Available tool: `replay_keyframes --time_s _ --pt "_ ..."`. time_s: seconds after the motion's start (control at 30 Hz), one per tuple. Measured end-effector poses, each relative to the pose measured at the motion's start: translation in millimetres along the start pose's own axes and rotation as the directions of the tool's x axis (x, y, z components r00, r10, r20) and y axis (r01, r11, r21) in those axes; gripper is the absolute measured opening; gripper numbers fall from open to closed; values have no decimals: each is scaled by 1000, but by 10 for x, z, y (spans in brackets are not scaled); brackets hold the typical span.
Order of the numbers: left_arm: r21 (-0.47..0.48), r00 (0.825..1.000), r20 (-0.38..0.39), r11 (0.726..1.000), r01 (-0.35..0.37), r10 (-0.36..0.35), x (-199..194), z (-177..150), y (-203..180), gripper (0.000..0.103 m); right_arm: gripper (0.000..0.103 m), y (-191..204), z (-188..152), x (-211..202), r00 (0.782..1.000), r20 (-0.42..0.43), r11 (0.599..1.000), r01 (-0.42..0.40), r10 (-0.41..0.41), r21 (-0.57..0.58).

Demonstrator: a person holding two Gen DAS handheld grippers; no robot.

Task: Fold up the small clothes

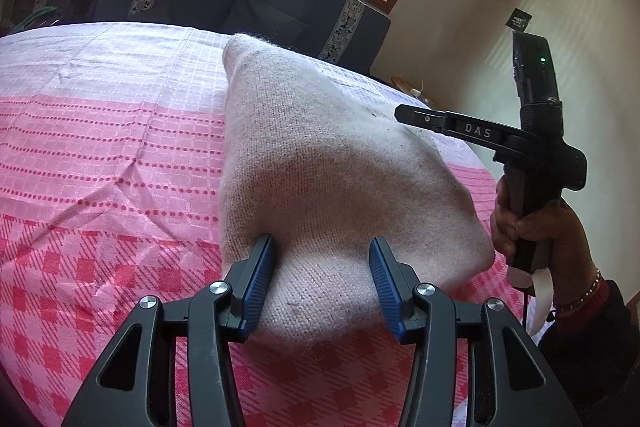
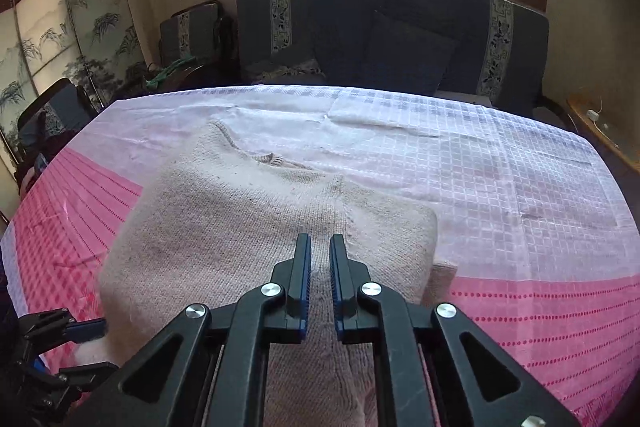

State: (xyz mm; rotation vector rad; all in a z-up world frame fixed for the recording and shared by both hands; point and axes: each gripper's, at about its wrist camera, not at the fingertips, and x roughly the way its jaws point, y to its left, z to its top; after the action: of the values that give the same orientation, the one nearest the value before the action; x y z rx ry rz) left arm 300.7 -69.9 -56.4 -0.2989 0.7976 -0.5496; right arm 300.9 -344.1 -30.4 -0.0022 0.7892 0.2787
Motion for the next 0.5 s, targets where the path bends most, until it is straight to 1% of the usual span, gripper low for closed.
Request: replay_keyframes --time_s 0.1,0.13,0.2,0.23,0.27,0.37,0.5 --pt "10 1000 -1 1000 -16 16 1 0 -11 50 10 79 -185 -268 999 41 999 23 -22 -28" --pt "14 1000 -1 1000 -23 23 1 1 -13 50 11 97 -258 -285 999 35 998 40 -39 -40" --pt "31 999 -2 999 -44 44 8 -3 -57 50 12 75 -395 -174 996 -20 996 81 -82 -47" --pt "41 998 -2 998 -56 56 6 -4 -66 50 12 33 -445 -133 998 -25 998 61 -61 -28" --pt "50 998 -2 996 -67 68 13 -4 -93 50 12 -7 -465 -135 999 -5 999 43 -43 -8" --pt "71 995 -2 993 -96 96 29 -5 -146 50 12 -83 -426 -174 1000 -14 999 8 -8 47" --pt "95 992 2 987 -126 126 58 -10 -231 52 15 -216 -510 -497 995 75 986 -74 63 151"
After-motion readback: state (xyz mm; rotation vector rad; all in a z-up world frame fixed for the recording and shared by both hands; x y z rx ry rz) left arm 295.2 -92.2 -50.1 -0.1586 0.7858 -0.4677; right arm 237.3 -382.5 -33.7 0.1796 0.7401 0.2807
